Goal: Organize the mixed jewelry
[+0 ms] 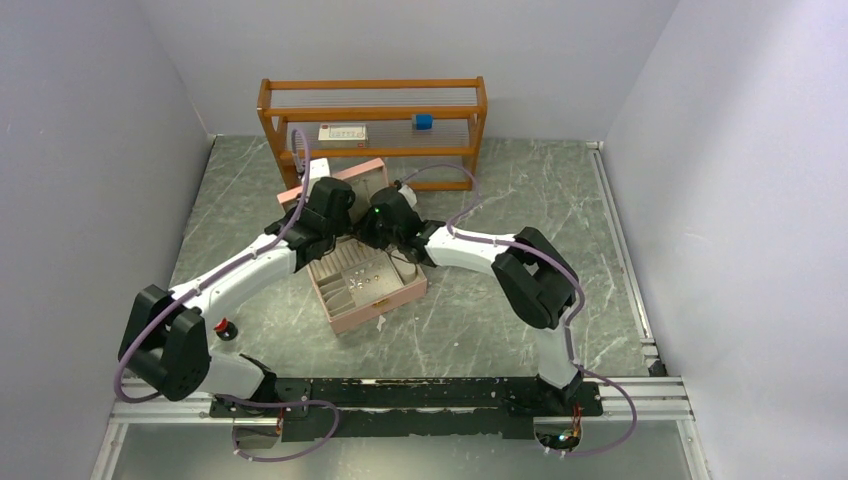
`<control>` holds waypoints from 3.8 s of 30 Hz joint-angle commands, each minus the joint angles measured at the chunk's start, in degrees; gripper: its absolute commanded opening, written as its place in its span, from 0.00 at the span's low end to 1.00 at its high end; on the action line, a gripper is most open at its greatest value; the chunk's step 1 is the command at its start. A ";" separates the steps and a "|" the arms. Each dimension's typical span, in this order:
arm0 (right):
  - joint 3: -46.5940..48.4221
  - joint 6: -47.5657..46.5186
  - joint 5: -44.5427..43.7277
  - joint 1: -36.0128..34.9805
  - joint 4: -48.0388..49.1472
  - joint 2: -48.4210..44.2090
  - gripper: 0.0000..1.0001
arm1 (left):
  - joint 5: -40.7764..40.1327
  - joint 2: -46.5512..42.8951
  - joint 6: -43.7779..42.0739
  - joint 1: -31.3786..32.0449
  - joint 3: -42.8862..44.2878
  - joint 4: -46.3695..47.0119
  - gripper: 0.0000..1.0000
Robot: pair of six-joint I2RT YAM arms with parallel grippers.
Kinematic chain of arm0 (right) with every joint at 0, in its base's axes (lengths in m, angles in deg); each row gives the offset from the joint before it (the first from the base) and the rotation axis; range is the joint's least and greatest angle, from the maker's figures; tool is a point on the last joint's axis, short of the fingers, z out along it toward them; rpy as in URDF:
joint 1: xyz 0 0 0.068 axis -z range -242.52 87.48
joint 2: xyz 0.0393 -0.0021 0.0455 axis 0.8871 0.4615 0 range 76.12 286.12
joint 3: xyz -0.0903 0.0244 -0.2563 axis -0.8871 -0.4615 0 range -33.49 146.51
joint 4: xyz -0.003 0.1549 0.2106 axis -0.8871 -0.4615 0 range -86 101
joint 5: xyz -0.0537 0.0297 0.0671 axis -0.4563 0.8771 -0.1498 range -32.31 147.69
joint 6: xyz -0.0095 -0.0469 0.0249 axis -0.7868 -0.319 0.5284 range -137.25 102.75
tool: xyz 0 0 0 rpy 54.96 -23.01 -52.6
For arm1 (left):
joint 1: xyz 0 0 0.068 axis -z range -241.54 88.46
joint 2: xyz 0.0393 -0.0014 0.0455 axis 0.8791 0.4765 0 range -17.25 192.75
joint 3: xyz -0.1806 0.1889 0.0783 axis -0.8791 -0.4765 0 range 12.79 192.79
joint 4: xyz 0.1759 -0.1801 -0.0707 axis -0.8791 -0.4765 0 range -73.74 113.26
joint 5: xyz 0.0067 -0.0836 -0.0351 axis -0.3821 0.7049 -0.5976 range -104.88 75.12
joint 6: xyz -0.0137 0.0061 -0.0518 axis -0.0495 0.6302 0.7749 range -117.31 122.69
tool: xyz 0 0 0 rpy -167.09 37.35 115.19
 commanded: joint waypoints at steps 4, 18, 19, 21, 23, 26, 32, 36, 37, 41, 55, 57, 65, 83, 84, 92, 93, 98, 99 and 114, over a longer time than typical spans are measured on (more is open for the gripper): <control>3.86 -3.06 6.76 -1.22 -5.98 4.16 0.10 | -1.52 2.72 1.38 -0.80 2.50 4.98 0.46; 0.49 -9.02 7.56 -1.17 -4.23 1.66 0.09 | 0.49 2.44 0.24 -2.44 3.35 5.14 0.43; -0.28 -9.41 7.89 -1.23 -2.76 1.07 0.09 | 0.69 2.54 0.39 -2.56 3.40 5.13 0.43; -2.03 -9.95 8.87 -1.15 0.48 -0.17 0.09 | 1.06 2.73 0.47 -2.70 3.51 5.13 0.43; -2.75 -10.31 9.55 -1.15 2.47 -1.11 0.09 | 1.33 2.84 0.54 -2.77 3.69 4.97 0.43; -2.92 -10.08 9.57 -0.94 4.35 -2.44 0.11 | 1.85 2.84 0.55 -2.77 3.67 4.79 0.42; -2.19 -6.03 10.23 0.95 4.72 -2.81 0.19 | 2.83 2.58 0.78 -2.79 3.27 4.35 0.42; -4.87 -4.20 10.73 1.66 7.96 -4.59 0.27 | 2.84 2.73 0.89 -2.77 3.52 3.91 0.42; -5.58 -3.97 10.62 1.71 8.30 -5.25 0.28 | 2.96 2.76 0.89 -2.77 3.59 3.90 0.42; -8.99 -3.05 9.74 1.83 10.26 -8.13 0.28 | 3.42 3.01 0.91 -2.79 3.93 3.77 0.42; -16.87 -4.57 -0.45 2.51 7.57 -19.05 0.24 | 9.35 0.63 1.14 -2.81 3.99 2.83 0.44; -17.01 -7.24 -0.01 2.70 7.21 -20.54 0.27 | 10.92 -0.15 0.84 -2.85 3.77 2.01 0.45; -14.85 -22.95 4.24 4.60 2.25 -26.71 0.34 | 15.31 -8.41 2.71 -2.87 1.66 -5.28 0.52; 19.83 -33.35 -6.35 8.63 -21.91 -10.68 0.66 | 9.60 -15.11 -6.61 -7.77 15.42 -13.79 0.78; 22.43 -33.42 -6.43 8.68 -24.18 -8.76 0.66 | 11.18 -14.29 -6.52 -9.06 15.58 -13.78 0.78; 25.32 -34.14 -3.23 8.70 -28.21 -4.53 0.51 | 18.04 -12.74 -5.91 -15.56 13.45 -12.35 0.77; 24.48 -34.32 -2.53 8.69 -28.13 -4.98 0.49 | 18.71 -12.65 -6.00 -15.96 13.42 -12.47 0.77; 18.28 -34.50 1.36 8.68 -28.70 -8.33 0.40 | 21.78 -13.41 -6.70 -17.97 13.84 -13.98 0.75; 16.49 -34.49 2.59 8.63 -28.51 -9.33 0.39 | 22.81 -14.08 -7.19 -17.97 13.57 -13.76 0.74; -5.09 -30.96 8.56 6.64 -26.76 -24.84 0.33 | 30.19 -21.19 -8.49 -17.97 10.04 -23.68 0.73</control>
